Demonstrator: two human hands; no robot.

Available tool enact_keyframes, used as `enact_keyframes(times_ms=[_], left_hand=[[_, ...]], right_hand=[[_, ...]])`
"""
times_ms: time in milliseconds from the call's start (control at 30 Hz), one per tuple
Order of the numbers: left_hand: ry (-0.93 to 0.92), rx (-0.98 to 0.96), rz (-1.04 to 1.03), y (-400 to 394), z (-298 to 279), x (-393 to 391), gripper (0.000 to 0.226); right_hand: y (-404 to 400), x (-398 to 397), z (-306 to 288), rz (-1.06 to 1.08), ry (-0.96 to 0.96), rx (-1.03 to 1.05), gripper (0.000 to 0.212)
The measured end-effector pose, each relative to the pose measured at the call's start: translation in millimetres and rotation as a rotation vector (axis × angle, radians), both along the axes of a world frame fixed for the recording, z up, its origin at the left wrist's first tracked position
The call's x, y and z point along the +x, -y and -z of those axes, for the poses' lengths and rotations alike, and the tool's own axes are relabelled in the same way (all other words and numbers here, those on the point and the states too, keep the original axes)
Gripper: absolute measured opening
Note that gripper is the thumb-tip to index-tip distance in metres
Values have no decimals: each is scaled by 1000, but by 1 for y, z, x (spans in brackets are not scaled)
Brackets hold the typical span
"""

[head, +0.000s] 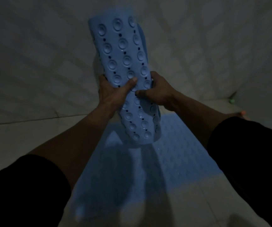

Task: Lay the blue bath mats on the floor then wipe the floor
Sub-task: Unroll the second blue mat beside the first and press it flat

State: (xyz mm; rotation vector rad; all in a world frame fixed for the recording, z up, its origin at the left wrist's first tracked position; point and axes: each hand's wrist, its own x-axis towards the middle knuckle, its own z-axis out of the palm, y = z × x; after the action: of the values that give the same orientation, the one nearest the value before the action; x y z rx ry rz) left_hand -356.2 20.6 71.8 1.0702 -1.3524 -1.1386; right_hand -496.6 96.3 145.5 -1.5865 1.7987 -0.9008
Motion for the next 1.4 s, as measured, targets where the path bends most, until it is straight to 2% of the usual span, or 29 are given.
enact_keyframes(times_ms=[133, 267, 300, 400, 467, 500, 567, 633, 800, 900, 1000, 1167, 1267, 1400], left_hand=[[59, 80, 55, -30, 23, -69, 100], [168, 213, 104, -61, 49, -139, 115], [201, 241, 126, -69, 56, -155, 117], [273, 328, 167, -95, 72, -197, 125], [340, 384, 160, -113, 76, -217, 132], [368, 415, 148, -122, 78, -225, 133], [398, 468, 113, -136, 81, -236, 135], [431, 509, 71, -149, 83, -241, 139], [481, 558, -66, -188, 89, -230, 132], [507, 579, -136, -215, 96, -217, 122], [542, 602, -202, -242, 104, -207, 103], [558, 646, -358, -285, 103, -185, 88], [532, 677, -415, -306, 96, -174, 90], [446, 694, -383, -328, 97, -160, 93]], right_hand=[[-45, -64, 25, 153, 97, 45, 38], [-87, -131, 60, 271, 187, 75, 64], [-98, -149, 70, 285, 202, 83, 60], [-128, -192, 94, 288, 266, 137, 17], [-142, -212, 109, 303, 323, 154, 13], [-147, -221, 116, 305, 333, 154, 3], [-152, -234, 127, 307, 346, 183, 28], [-157, -242, 138, 285, 357, 218, 38], [-170, -240, 166, 167, 353, 284, 44], [-182, -230, 189, 87, 360, 325, 49], [-195, -216, 206, 70, 473, 365, 65], [-222, -190, 209, -17, 548, 421, 36], [-234, -179, 201, -33, 572, 425, 31], [-252, -168, 190, -64, 509, 410, 32]])
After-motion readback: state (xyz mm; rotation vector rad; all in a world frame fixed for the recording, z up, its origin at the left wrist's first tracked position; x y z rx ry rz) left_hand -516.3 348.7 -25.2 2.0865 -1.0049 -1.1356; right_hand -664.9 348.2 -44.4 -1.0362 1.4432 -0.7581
